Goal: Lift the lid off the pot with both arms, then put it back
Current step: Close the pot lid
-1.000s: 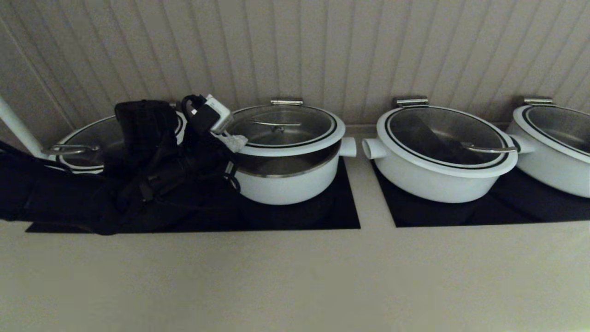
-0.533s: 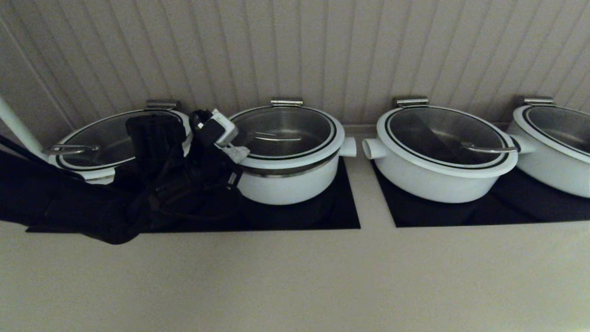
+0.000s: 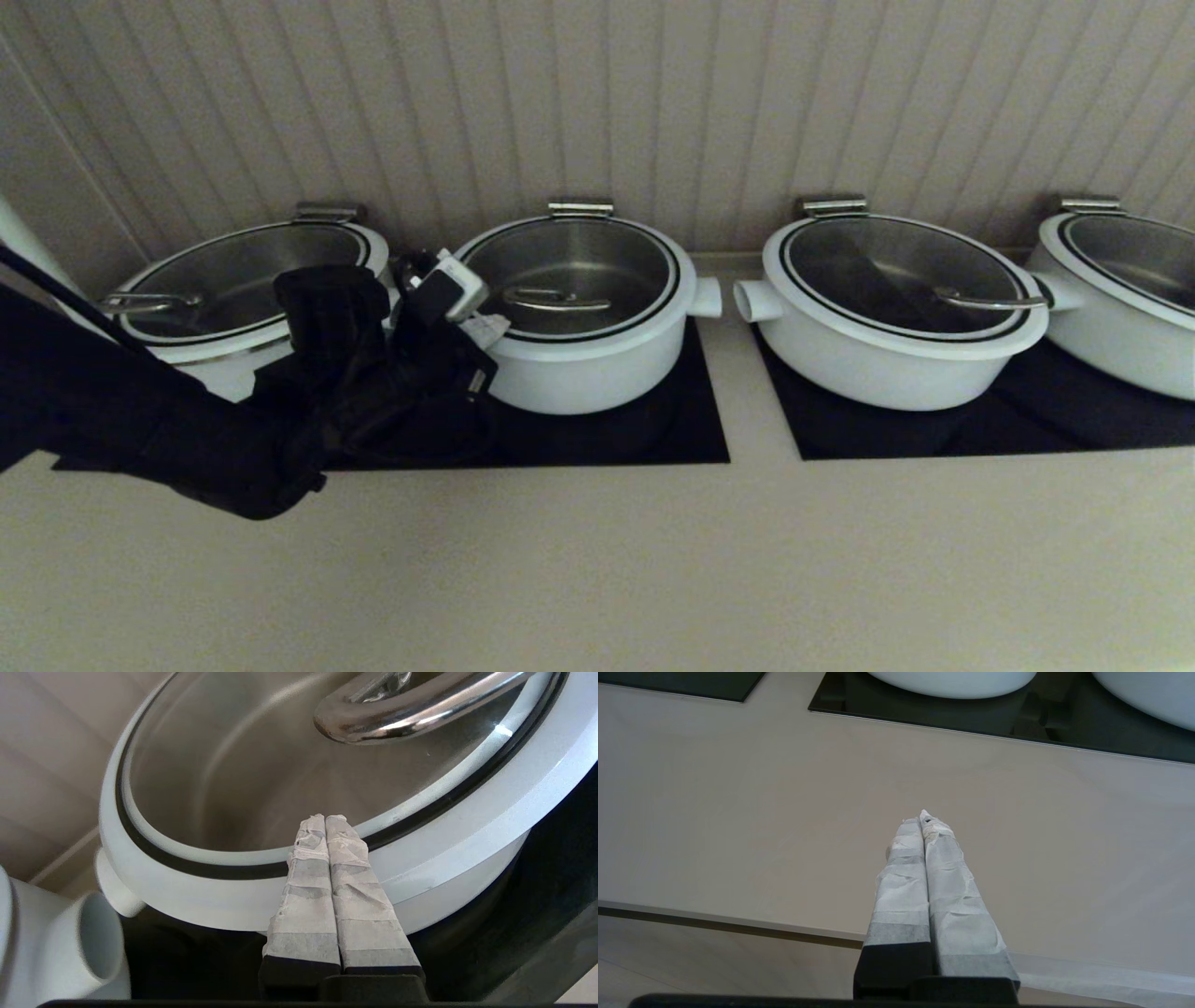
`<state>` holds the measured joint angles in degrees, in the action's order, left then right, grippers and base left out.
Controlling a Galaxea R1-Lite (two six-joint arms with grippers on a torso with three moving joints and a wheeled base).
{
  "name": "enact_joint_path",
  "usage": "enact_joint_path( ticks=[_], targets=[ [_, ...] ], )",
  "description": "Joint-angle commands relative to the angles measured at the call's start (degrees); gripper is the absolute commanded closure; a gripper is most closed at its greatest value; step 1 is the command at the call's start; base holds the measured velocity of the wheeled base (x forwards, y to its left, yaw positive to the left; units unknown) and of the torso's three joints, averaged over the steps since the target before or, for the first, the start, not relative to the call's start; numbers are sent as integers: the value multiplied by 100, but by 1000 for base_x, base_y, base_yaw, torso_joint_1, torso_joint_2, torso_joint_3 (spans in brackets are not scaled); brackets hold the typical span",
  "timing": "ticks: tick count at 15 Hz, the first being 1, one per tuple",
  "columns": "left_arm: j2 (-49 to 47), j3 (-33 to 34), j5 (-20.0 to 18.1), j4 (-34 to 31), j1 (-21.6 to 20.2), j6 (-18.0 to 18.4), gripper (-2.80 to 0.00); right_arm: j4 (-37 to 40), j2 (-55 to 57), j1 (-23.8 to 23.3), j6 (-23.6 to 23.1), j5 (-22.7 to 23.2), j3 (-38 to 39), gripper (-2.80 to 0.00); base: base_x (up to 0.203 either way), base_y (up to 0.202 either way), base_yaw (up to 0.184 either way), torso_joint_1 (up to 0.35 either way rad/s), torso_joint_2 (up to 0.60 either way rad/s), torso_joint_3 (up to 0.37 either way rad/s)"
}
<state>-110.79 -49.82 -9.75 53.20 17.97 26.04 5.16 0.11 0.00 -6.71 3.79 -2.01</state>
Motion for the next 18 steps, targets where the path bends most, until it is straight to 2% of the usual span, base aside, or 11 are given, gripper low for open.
enact_joint_path(
  ticks=[1,7,11,18],
  targets=[
    [-170,11,-9,24,1,15,0,2,7,0,-5,0,-1,0,0,0,0,0,0,0],
    [-227,16,-9,24,-4,15,0,2,3,0,-5,-1,-1,0,0,0,0,0,0,0],
    [103,43,98,24,-4,7,0,2,1,0,-5,-1,-1,0,0,0,0,0,0,0],
    [1370,1064,363,24,-74,-58,0,2,4,0,-5,-1,-1,0,0,0,0,0,0,0]
  ],
)
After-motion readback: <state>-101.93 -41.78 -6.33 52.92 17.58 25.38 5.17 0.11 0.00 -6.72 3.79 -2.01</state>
